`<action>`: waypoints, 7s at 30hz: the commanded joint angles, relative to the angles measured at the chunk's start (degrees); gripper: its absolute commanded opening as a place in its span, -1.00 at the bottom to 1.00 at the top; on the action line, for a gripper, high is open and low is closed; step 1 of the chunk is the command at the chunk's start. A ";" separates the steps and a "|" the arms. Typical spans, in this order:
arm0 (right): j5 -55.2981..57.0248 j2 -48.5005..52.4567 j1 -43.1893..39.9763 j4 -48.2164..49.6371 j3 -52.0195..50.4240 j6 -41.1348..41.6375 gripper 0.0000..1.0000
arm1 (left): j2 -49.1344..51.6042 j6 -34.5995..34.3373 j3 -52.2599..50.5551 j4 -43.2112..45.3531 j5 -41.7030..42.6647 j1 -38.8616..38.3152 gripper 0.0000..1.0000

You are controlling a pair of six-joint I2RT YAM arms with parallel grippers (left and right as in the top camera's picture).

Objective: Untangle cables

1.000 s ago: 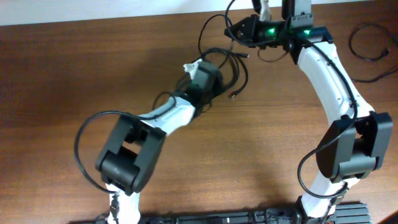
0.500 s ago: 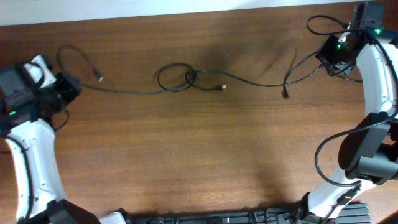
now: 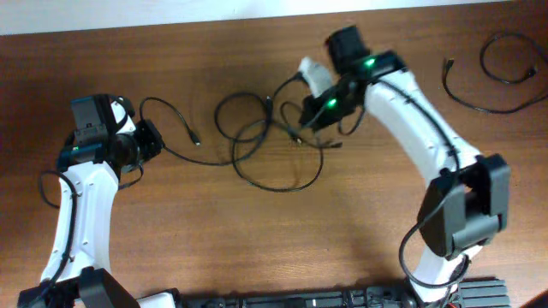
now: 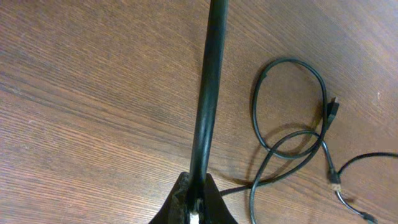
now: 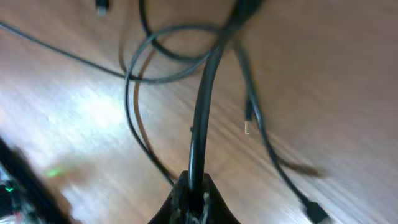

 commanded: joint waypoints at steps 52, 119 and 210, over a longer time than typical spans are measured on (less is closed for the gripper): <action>16.61 15.30 25.66 12.66 0.52 -14.21 -0.92 | -0.11 -0.20 -0.37 0.04 -0.98 -0.15 -1.00; 41.38 -8.70 -57.11 8.37 -10.86 19.54 -0.92 | -0.11 -3.19 -5.07 1.77 -3.76 -0.15 -1.00; 20.85 -40.26 -29.46 -21.38 6.27 8.31 0.98 | 6.78 5.86 -5.01 25.53 -2.23 -14.84 0.98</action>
